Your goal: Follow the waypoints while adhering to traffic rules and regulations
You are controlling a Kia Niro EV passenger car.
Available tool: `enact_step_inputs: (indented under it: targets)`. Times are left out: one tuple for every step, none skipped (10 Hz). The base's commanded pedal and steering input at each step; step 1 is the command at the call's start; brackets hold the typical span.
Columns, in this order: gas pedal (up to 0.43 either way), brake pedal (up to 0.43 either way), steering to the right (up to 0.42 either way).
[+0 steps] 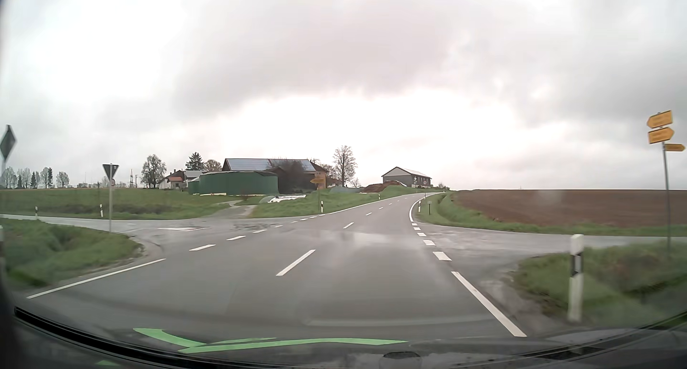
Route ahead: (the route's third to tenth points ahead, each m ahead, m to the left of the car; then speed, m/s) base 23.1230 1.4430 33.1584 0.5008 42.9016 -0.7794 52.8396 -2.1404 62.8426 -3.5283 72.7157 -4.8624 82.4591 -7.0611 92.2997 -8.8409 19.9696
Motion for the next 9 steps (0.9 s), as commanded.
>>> enact_step_inputs:
  targets:
    - [0.189, 0.000, 0.010]
    - [0.169, 0.000, 0.010]
    - [0.169, 0.000, 0.011]
    - [0.177, 0.000, 0.012]
    - [0.189, 0.000, 0.013]
    - [0.197, 0.000, 0.014]
    - [0.209, 0.000, 0.014]
    - [0.220, 0.000, 0.014]
    - [0.228, 0.000, 0.014]
